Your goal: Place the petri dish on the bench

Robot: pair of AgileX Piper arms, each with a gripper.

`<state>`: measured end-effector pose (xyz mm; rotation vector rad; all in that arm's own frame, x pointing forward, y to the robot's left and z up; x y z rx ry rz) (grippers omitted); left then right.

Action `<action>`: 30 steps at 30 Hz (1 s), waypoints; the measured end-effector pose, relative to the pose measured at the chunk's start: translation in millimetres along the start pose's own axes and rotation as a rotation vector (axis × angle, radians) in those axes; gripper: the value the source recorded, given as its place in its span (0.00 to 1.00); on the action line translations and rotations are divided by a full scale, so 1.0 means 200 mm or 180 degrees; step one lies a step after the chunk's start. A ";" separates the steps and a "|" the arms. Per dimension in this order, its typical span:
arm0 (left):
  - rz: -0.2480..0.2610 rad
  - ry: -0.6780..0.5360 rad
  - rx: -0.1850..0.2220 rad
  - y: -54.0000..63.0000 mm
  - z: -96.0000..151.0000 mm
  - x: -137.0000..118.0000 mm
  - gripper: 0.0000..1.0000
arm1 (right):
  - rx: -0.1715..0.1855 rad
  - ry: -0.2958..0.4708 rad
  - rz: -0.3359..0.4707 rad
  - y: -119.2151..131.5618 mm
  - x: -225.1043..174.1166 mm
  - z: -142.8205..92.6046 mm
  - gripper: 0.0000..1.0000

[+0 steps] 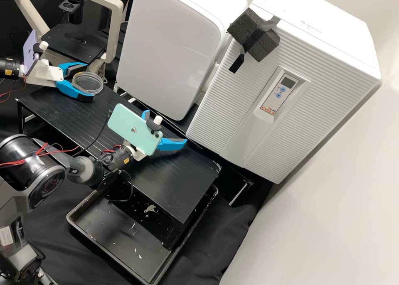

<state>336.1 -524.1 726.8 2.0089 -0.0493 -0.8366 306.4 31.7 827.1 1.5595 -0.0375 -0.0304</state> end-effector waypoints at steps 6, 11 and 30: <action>0.0026 -0.0005 -0.0004 0.00 -0.01 0.00 0.00 | 0.0000 0.0000 0.0000 0.00 0.00 0.00 1.00; 0.0026 -0.0005 -0.0004 0.00 -0.01 0.00 0.00 | 0.0000 0.0000 0.0000 0.00 0.00 0.00 1.00; 0.0032 -0.0001 -0.0005 0.00 -0.01 0.00 0.00 | 0.0000 0.0000 0.0000 0.00 0.00 0.00 1.00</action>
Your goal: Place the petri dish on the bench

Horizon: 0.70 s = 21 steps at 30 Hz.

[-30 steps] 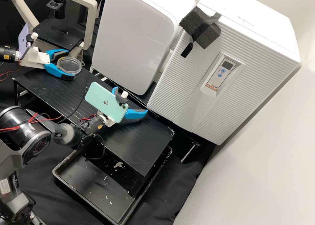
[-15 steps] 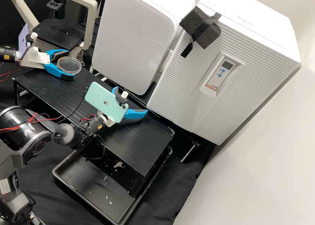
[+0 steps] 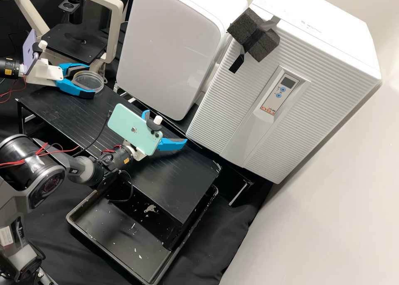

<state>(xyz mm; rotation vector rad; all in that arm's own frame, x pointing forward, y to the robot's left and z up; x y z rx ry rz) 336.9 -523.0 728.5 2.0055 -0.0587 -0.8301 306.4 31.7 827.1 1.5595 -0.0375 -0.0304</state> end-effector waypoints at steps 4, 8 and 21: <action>0.0001 0.0003 0.0000 0.00 0.00 0.00 0.00 | 0.0000 0.0000 0.0000 0.00 0.00 0.00 1.00; 0.0009 0.0002 -0.0001 0.00 0.00 0.00 0.00 | 0.0000 0.0000 0.0000 0.00 0.00 0.00 1.00; 0.0028 -0.0036 -0.0008 0.03 0.00 -0.02 0.00 | 0.0000 0.0000 0.0000 0.00 0.00 0.00 1.00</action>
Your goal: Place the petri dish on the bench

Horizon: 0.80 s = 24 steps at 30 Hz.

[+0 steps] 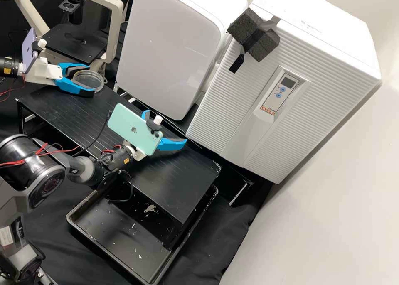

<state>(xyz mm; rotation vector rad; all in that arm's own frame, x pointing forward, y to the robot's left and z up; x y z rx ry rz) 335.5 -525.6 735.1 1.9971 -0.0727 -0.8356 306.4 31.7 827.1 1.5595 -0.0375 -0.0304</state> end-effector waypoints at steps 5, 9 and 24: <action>-0.0022 -0.0103 0.0103 0.04 0.04 -0.02 0.00 | 0.0000 0.0000 0.0000 0.00 0.00 0.00 1.00; -0.0028 -0.0188 0.0140 0.07 0.07 -0.03 0.00 | 0.0000 0.0000 0.0000 0.00 0.00 0.00 1.00; -0.0073 -0.0835 0.0336 0.12 0.39 0.05 0.00 | 0.0000 0.0000 0.0000 0.00 0.00 0.00 1.00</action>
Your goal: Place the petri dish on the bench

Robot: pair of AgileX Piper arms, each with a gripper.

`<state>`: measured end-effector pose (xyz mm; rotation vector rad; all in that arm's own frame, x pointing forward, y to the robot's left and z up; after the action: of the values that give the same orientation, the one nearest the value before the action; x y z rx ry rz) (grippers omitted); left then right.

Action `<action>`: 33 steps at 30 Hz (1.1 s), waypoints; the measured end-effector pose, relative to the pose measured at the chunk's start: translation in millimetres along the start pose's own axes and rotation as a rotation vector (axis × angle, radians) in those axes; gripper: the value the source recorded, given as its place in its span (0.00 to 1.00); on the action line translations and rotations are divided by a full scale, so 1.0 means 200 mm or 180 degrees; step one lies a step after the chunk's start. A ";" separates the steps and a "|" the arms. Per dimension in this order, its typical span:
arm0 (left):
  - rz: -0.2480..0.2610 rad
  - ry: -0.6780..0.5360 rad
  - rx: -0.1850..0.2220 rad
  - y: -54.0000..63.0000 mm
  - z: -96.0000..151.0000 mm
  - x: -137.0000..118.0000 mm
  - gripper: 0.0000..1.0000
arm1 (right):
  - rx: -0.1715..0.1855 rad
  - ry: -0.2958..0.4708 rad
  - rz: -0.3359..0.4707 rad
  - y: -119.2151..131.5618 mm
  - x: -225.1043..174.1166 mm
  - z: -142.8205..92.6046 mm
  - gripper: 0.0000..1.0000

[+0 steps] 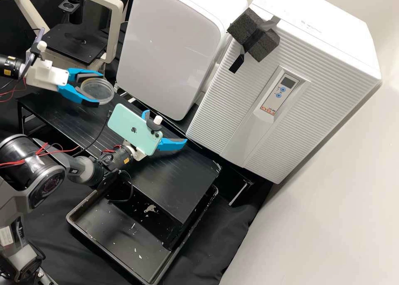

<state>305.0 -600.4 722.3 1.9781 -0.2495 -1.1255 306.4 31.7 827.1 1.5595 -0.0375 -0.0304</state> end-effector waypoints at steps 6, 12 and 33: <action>-0.0162 -0.0206 0.0050 -0.01 0.06 0.09 0.00 | 0.0000 0.0000 0.0000 0.00 0.00 0.00 1.00; -0.0315 -0.0215 -0.0095 -0.02 0.06 0.19 0.00 | 0.0000 0.0000 0.0000 0.00 0.00 0.00 1.00; -0.0456 -0.0287 -0.0349 -0.05 0.06 0.29 0.00 | 0.0000 0.0000 0.0000 0.00 0.00 0.00 1.00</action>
<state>327.0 -631.3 675.1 1.8745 -0.0916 -1.2941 306.4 31.7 827.1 1.5595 -0.0375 -0.0304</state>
